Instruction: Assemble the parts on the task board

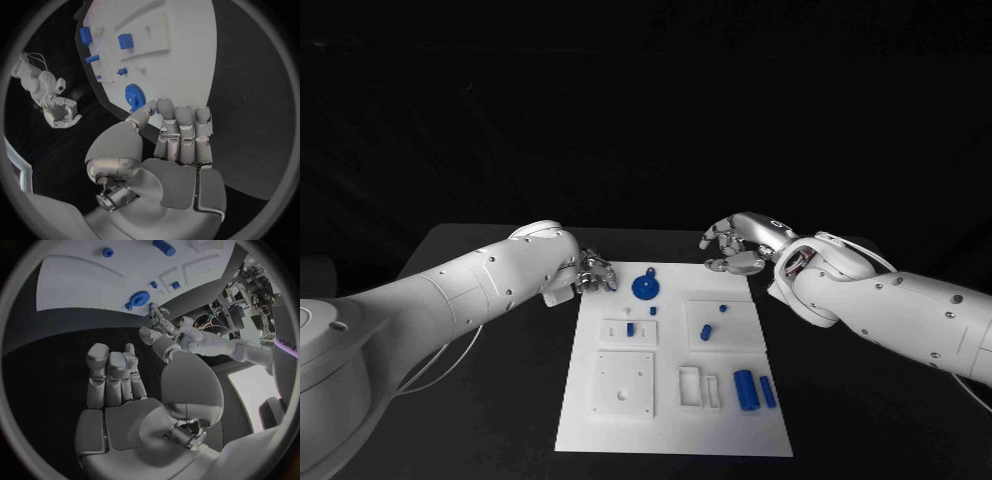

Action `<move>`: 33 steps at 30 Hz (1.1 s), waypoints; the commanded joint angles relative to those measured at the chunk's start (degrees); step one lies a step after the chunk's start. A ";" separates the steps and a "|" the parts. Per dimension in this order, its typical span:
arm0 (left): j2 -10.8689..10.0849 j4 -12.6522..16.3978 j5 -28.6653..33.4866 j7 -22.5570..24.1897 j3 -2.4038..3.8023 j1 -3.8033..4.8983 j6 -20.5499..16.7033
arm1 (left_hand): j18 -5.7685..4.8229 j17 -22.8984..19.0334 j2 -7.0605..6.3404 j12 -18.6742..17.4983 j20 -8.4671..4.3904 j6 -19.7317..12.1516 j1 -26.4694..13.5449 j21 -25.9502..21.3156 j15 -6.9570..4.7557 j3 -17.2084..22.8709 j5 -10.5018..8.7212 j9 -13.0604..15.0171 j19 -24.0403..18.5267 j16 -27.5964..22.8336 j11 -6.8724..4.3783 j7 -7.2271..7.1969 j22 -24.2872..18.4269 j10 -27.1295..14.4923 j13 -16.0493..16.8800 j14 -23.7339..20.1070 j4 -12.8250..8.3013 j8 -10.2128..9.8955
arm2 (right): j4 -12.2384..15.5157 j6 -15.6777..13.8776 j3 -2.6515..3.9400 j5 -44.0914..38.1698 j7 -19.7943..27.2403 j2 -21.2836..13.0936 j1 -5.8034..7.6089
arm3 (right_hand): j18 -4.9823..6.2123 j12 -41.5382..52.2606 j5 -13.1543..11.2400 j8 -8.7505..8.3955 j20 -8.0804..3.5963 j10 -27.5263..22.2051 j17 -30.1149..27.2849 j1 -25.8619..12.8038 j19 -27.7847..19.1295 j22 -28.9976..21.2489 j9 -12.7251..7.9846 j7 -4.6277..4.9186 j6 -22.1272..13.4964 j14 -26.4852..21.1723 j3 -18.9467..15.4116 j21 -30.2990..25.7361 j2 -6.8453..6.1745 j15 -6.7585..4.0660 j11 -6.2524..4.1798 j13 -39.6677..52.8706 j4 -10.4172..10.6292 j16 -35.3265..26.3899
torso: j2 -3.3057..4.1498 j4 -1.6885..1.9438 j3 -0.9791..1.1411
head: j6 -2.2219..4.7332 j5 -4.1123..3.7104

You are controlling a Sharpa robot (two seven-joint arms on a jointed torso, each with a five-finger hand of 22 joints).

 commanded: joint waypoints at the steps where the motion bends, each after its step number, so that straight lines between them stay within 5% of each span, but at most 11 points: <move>1: -0.58 0.95 1.68 -0.09 0.01 -0.02 -1.13 | -1.09 0.09 0.84 -0.08 -8.13 1.03 0.33 0.12 -0.67 0.35 1.04 -0.06 0.50 0.31 -0.15 0.16 0.13 0.54 0.11 0.62 -0.45 0.73 | 0.02 0.79 0.02 -0.29 0.02 -0.04 0.00 | 3.55 0.32 0.35 0.03 -0.44 -0.16 0.05 0.02 0.08 0.79 0.06 0.45 -0.10 0.17 -0.17 -0.32 -0.33 -0.22 -0.16 -0.08 0.21 -0.21 | -0.03 0.03 0.00 | 0.04 0.13; 4: -1.91 3.10 2.73 -0.42 0.03 0.04 -1.80 | -1.03 0.13 0.39 -0.04 -8.24 1.44 0.39 0.14 -0.79 1.44 0.43 -0.29 0.83 0.47 -0.32 -0.01 0.20 0.87 0.20 0.91 -0.28 0.80 | 0.06 0.87 0.02 -0.29 -0.01 -0.17 0.00 | 3.55 0.32 0.36 0.03 -0.44 -0.16 0.05 0.03 0.08 0.79 0.07 0.45 -0.10 0.17 -0.17 -0.32 -0.32 -0.22 -0.16 -0.08 0.21 -0.21 | -0.15 0.11 0.02 | -0.02 0.17; 5: -2.52 4.16 3.04 -0.60 0.04 0.12 -2.17 | -0.97 0.10 -1.61 -0.14 -8.31 1.84 1.47 -0.12 -0.91 5.70 -4.29 -0.53 1.13 0.48 -0.53 -0.10 0.05 1.07 0.22 1.05 1.53 0.84 | 0.06 0.87 0.02 -0.29 -0.02 -0.22 0.00 | 3.55 0.32 0.37 0.03 -0.44 -0.16 0.05 0.04 0.08 0.79 0.07 0.45 -0.10 0.17 -0.16 -0.32 -0.32 -0.22 -0.16 -0.08 0.20 -0.22 | -0.17 0.13 0.04 | -0.02 0.22; 6: -3.04 5.07 3.18 -0.75 0.04 0.22 -2.45 | -1.08 0.11 -2.59 -0.14 -8.32 2.05 1.16 -0.02 -0.96 8.12 -4.50 -0.83 1.52 0.58 -0.59 -0.12 0.16 1.26 0.29 1.29 2.76 0.81 | 0.07 0.88 0.02 -0.29 -0.03 -0.26 0.00 | 3.55 0.32 0.38 0.03 -0.44 -0.16 0.05 0.04 0.08 0.79 0.07 0.45 -0.10 0.17 -0.16 -0.32 -0.32 -0.22 -0.16 -0.09 0.20 -0.22 | -0.23 0.18 0.05 | -0.05 0.25; 20: -12.35 22.95 3.31 -2.15 -0.31 0.95 -10.06 | -0.71 0.73 -2.32 1.15 -8.98 4.62 -2.80 1.21 -1.82 9.95 -0.69 -1.07 3.11 2.15 -1.54 -1.22 1.24 3.29 1.31 3.20 2.12 2.14 | 0.04 1.13 0.01 -0.29 -0.26 -0.73 0.00 | 3.55 0.33 1.01 0.03 -0.44 -0.17 0.07 0.24 0.06 0.80 0.08 0.45 -0.09 0.17 -0.05 -0.34 -0.32 -0.22 -0.16 -0.11 0.11 -0.24 | -0.88 0.70 0.11 | -0.63 0.42; 27: -16.04 30.06 0.06 -2.13 -2.21 0.90 -14.31 | -0.29 1.16 -2.49 2.16 -9.50 6.02 -4.54 2.02 -2.63 10.76 2.14 -1.34 4.40 3.25 -2.22 -1.87 1.78 4.44 2.04 4.44 0.83 2.73 | 0.06 1.19 0.00 -0.29 -0.31 -0.97 0.00 | 3.55 0.33 1.53 0.04 -0.42 -0.18 0.08 0.26 0.05 0.80 0.08 0.46 -0.09 0.17 -0.03 -0.35 -0.34 -0.21 -0.16 -0.13 0.12 -0.26 | -0.93 0.72 0.07 | -0.89 0.46; 33: -17.79 33.23 -2.28 -2.11 -3.74 0.84 -15.61 | -0.04 1.46 -2.48 2.95 -9.80 7.08 -5.51 2.49 -3.20 11.13 2.48 -1.49 5.30 4.07 -2.71 -2.36 2.04 5.32 2.54 5.35 0.82 3.19 | 0.17 1.23 0.00 -0.29 -0.33 -1.01 0.00 | 3.55 0.34 1.90 0.05 -0.41 -0.19 0.09 0.27 0.06 0.81 0.09 0.46 -0.09 0.17 -0.02 -0.34 -0.34 -0.21 -0.16 -0.14 0.12 -0.27 | -0.90 0.80 0.05 | -1.07 0.50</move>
